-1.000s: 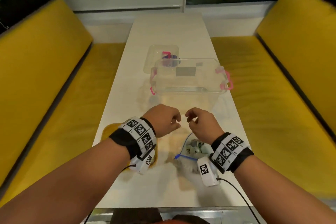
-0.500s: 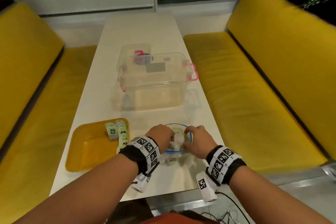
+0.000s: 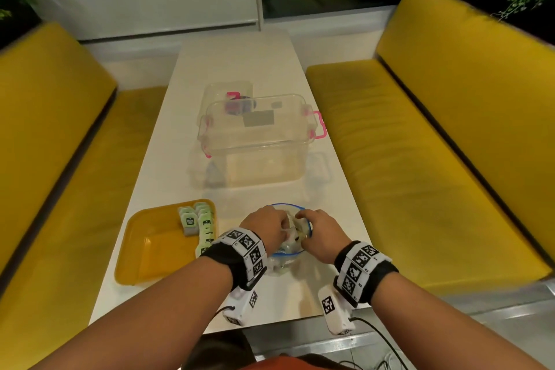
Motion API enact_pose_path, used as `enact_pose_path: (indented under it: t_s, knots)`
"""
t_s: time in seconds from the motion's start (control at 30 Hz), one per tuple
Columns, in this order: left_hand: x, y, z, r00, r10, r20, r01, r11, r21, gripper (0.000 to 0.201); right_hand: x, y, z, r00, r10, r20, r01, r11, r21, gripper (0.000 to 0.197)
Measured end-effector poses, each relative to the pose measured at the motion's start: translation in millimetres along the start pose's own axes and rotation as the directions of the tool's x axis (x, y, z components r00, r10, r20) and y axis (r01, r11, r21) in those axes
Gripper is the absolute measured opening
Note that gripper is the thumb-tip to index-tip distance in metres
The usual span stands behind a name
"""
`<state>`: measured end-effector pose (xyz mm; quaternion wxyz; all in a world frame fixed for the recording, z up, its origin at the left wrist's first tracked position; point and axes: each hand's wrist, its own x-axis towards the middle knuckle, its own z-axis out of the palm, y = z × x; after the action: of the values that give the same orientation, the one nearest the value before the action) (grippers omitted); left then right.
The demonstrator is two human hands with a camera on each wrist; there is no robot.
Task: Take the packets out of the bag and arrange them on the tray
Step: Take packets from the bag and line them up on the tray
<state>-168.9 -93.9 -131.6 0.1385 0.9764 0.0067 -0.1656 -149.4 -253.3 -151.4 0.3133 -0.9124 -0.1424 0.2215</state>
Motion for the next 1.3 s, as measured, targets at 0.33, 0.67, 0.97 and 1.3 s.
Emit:
enact_pose_path:
  t_s: [0.33,0.67,0.97,1.3]
  knots:
    - [-16,9,-53,0.970,0.123,-0.211,-0.168,0.963,-0.211,0.015,7,-13,-11,0.967,-0.171,-0.189,0.172,0.985,-0.012,0.029]
    - [-11,-7,-37,0.998,0.028,-0.056,-0.035,0.991,-0.129,0.032,9,-10,-14,0.966,-0.110,-0.232,0.155,0.969,0.190,0.021]
    - [-8,-10,-21,0.993,-0.008,0.116,-0.005,0.993,0.116,0.014,8,-12,-20,0.972,-0.078,-0.220,0.164,0.899,0.406,0.017]
    - [-14,-17,-29,0.997,0.042,0.067,-0.043,0.999,0.007,0.020,13,-17,-18,0.987,-0.107,-0.118,0.148,0.891,0.429,0.029]
